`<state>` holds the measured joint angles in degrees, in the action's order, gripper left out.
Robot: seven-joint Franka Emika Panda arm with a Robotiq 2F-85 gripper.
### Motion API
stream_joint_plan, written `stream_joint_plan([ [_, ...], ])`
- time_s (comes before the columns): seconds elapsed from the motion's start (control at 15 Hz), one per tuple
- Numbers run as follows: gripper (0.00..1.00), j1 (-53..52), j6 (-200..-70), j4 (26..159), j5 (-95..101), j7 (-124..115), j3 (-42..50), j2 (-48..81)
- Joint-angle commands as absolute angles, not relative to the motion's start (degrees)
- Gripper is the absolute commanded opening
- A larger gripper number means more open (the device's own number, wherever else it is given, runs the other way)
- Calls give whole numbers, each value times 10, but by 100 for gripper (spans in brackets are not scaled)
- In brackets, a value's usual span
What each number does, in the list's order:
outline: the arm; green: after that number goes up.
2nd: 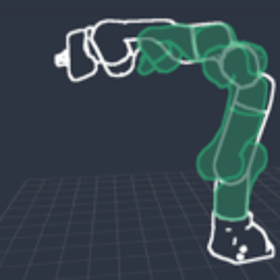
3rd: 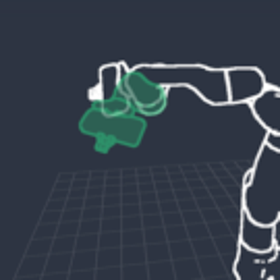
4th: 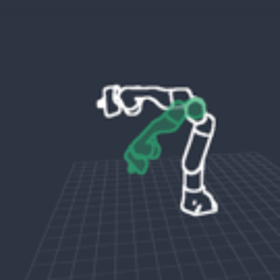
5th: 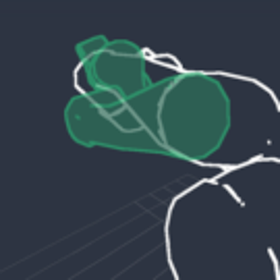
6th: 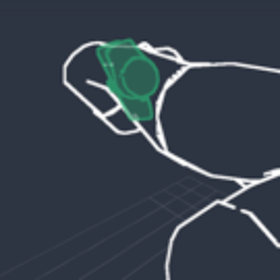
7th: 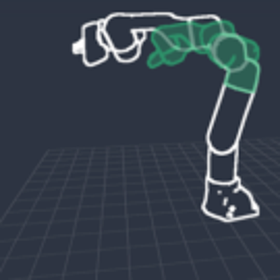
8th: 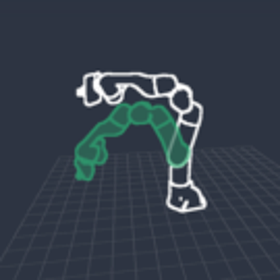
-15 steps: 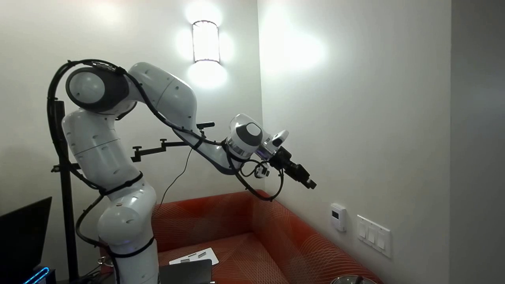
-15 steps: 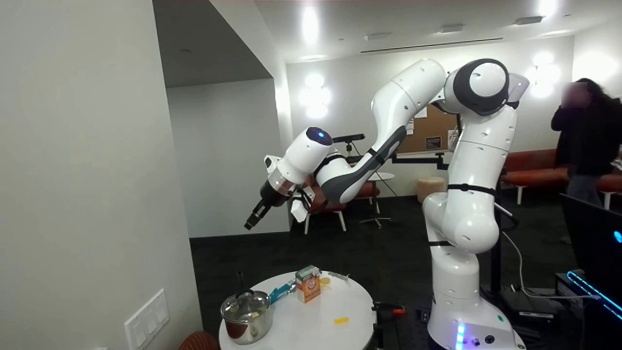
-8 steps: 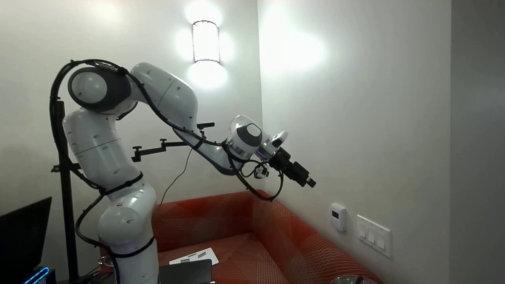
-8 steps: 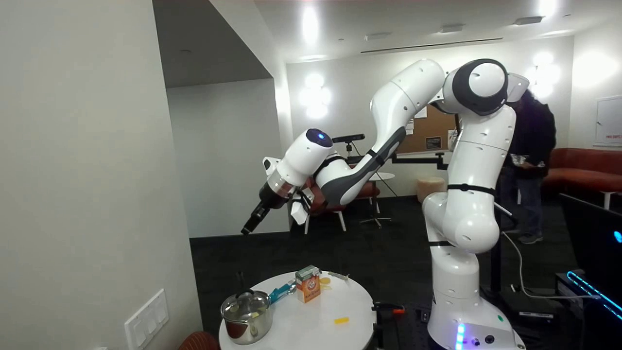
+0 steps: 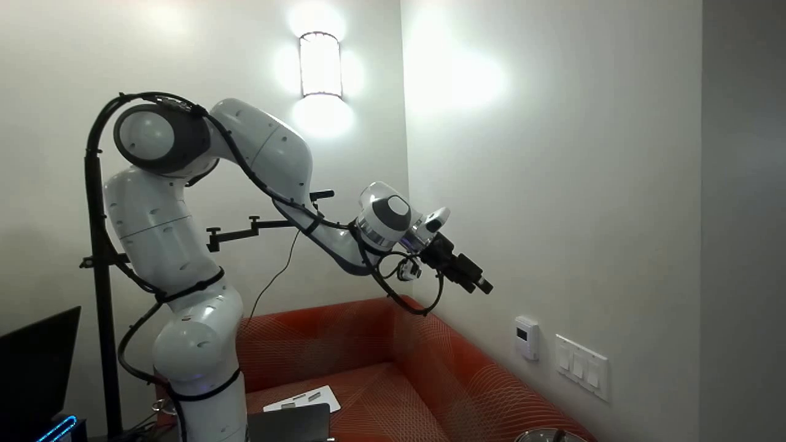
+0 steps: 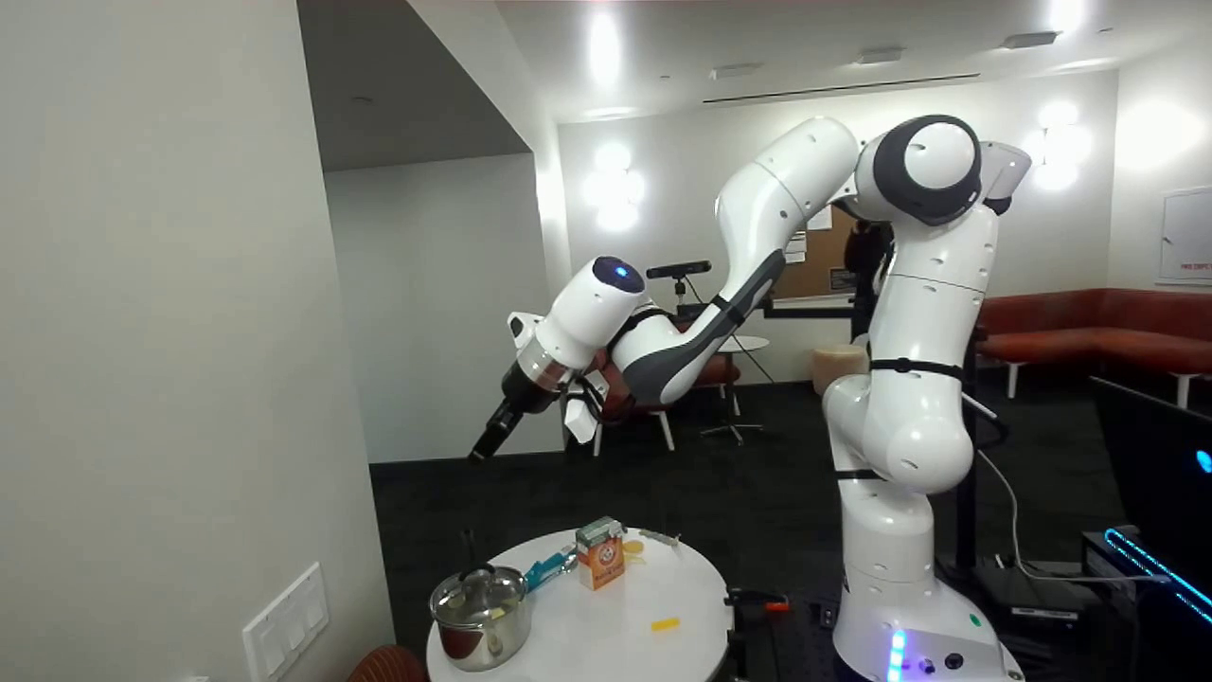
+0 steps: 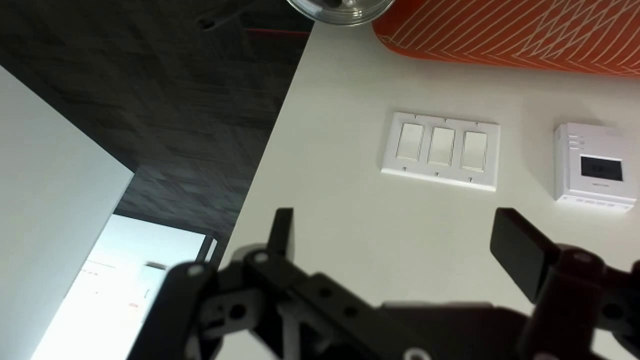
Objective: Turn on the first left light switch
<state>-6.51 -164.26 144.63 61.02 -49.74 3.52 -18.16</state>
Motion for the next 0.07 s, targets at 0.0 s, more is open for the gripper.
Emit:
stream_joint_plan([
  [0.0, 100, -65, -1643, 1446, 610, -497, 35, -182],
])
